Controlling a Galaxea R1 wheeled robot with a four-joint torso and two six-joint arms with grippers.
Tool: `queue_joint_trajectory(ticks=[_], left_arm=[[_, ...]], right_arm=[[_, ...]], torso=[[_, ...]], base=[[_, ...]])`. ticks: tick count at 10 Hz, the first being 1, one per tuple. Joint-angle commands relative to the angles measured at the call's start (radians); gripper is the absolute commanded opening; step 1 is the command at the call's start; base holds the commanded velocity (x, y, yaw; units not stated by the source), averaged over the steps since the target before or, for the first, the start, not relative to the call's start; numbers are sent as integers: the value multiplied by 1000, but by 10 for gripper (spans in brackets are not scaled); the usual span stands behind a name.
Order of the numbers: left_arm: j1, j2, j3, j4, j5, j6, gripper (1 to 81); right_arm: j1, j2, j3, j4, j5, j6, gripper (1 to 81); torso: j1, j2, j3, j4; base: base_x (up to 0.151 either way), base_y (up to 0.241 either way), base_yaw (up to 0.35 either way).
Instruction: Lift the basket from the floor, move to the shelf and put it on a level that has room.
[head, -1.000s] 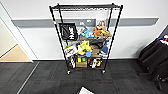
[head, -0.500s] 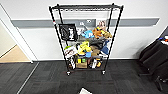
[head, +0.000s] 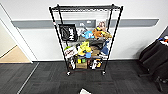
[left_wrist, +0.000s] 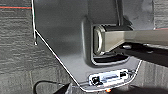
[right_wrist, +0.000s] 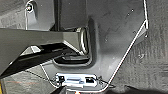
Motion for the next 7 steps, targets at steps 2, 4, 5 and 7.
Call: queue_joint_trajectory(ticks=[2, 4, 5, 7], left_arm=[[-42, -115, 137, -40, 69, -8, 811], [-73, -166, 178, -99, 79, -8, 811], [-86, -183, 192, -119, 79, -8, 811], [-115, -195, 194, -159, 83, -8, 811]], right_arm=[[33, -88, 134, 46, -63, 6, 811], [56, -122, 166, 95, -63, 6, 811], [68, -130, 165, 100, -66, 6, 811], [99, -134, 163, 100, -79, 6, 811]], torso=[[82, -129, 0, 0], [125, -197, 0, 0], [146, -232, 0, 0], [191, -302, 0, 0]], base=[[0, 0, 0], [0, 0, 0], [0, 0, 0], [0, 0, 0]])
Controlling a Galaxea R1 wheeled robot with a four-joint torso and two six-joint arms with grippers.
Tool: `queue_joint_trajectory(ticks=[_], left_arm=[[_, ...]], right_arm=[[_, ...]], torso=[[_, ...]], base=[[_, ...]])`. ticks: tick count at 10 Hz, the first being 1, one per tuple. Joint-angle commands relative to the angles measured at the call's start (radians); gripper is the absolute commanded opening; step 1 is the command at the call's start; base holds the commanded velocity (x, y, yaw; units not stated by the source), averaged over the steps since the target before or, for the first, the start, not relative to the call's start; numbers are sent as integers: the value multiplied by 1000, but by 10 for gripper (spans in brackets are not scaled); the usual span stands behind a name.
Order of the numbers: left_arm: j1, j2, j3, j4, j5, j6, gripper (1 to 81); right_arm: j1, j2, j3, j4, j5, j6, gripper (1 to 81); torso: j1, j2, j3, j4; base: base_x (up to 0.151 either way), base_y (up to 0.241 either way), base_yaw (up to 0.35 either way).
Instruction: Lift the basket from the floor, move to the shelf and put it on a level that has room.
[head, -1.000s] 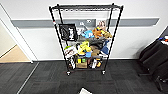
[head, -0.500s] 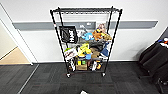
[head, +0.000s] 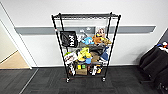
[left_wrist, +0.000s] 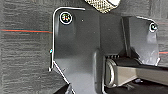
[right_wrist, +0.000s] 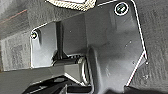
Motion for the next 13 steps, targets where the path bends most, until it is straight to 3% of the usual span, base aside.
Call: queue_joint_trajectory(ticks=[1, 7, 9, 13], left_arm=[[-69, -24, 14, -51, 71, -5, 811], [-152, -45, 14, -80, 131, -6, 811], [-181, -48, 14, -88, 152, -6, 811], [-239, -50, 14, -94, 197, -6, 811]], right_arm=[[67, -20, 12, 17, -72, 0, 811], [141, -25, 10, 18, -82, 2, 811], [185, -23, 12, 18, -126, 2, 811], [233, -22, 17, 48, -151, 2, 811]], torso=[[63, -99, 0, 0], [193, -304, 0, 0], [235, -371, -97, 0], [310, -490, -198, 0]], base=[[0, 0, 0], [0, 0, 0], [0, 0, 0], [0, 0, 0]])
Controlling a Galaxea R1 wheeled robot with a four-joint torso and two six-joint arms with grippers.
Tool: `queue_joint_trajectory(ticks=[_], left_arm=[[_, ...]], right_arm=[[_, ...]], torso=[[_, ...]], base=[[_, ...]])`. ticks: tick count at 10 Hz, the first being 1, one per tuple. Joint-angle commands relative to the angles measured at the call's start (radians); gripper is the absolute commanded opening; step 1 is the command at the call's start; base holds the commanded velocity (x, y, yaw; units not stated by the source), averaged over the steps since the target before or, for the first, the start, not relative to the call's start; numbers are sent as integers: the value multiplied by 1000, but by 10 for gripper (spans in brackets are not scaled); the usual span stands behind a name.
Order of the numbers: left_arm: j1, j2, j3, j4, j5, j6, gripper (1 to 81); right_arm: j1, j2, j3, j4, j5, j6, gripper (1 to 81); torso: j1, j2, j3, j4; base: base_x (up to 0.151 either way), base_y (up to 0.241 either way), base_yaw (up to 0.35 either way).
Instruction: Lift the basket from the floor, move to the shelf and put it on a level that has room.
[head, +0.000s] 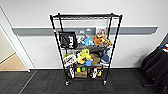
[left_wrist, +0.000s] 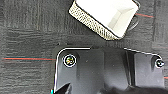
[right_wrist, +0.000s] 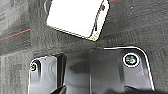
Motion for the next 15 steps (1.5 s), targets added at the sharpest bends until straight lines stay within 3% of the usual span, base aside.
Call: queue_joint_trajectory(ticks=[1, 2, 4, 8, 10, 12, 15], left_arm=[[-109, -27, 1, -11, 110, -3, 811], [-136, -30, 1, -11, 141, -3, 811], [-195, -40, 1, -8, 208, 0, 811], [-326, -36, -16, 7, 270, 0, 811], [-375, -14, -40, 7, 302, 0, 811], [-412, -1, -51, 7, 325, 0, 811], [-464, 9, -51, 9, 353, -2, 811]], right_arm=[[69, -16, 16, 29, -66, 1, 811], [77, -11, 18, 30, -81, 1, 811], [88, -2, 15, 31, -107, 1, 811], [88, 1, 15, 30, -108, 1, 811], [91, 4, 18, 32, -107, 1, 811], [104, 18, 12, 47, -131, 1, 811], [118, 26, 12, 55, -136, 1, 811]], torso=[[64, -98, -92, 0], [86, -133, -31, 0], [124, -192, -85, 0], [204, -317, -102, 0], [248, -387, -196, 0], [279, -437, -214, 0], [341, -534, -305, 0]], base=[[0, 0, 0], [0, 0, 0], [0, 0, 0], [0, 0, 0], [0, 0, 0], [0, 0, 0], [0, 0, 0]])
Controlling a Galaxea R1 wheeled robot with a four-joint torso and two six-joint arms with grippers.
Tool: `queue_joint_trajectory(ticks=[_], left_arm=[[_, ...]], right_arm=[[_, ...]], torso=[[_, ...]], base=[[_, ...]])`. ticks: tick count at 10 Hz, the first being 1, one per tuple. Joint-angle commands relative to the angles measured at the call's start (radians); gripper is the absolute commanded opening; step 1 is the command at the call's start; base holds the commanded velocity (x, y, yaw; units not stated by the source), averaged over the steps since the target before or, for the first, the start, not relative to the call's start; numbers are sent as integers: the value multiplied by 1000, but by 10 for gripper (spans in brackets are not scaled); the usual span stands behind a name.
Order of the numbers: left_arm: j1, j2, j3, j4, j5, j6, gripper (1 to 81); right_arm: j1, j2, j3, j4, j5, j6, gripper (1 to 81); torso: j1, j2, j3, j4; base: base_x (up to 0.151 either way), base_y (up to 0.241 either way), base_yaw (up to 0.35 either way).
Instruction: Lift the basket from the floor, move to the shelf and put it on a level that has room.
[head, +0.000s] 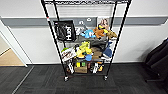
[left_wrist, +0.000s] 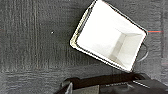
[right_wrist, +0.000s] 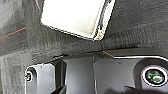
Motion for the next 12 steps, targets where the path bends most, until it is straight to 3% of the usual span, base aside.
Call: queue_joint_trajectory(ticks=[1, 2, 3, 5, 6, 7, 8, 10, 12], left_arm=[[-136, -11, -4, 0, 87, -2, 811], [-143, -10, -4, -2, 87, -2, 811], [-147, -5, -4, -2, 97, -2, 811], [-155, -2, -4, -7, 97, -2, 811], [-158, -2, -4, -10, 97, -2, 811], [-158, -2, -4, -11, 97, -2, 811], [-158, -3, -4, -13, 98, -2, 811], [-158, -10, -4, -16, 97, -2, 811], [-158, -14, -4, -19, 97, -2, 811]], right_arm=[[55, -12, 10, 15, -67, 1, 811], [56, -12, 10, 15, -67, 1, 811], [61, -9, 10, 15, -74, 1, 811], [64, 0, 10, 12, -82, 0, 811], [65, 4, 10, 11, -84, 0, 811], [67, 8, 10, 8, -84, 0, 811], [68, 10, 10, 8, -84, 0, 811], [76, 16, 10, 12, -117, 0, 811], [78, 17, 9, 17, -117, 0, 811]], torso=[[64, -99, 1, 0], [79, -120, -18, 0], [96, -145, -23, -97], [124, -192, -31, -117], [141, -219, -33, -47], [155, -243, -34, -72], [170, -271, -128, -94], [196, -311, -144, -102], [234, -372, -201, -102]], base=[[0, 0, 0], [0, 0, 0], [0, 0, 0], [0, 0, 0], [0, 0, 0], [0, 0, 0], [0, 0, 0], [0, 0, 0], [0, 0, 0]])
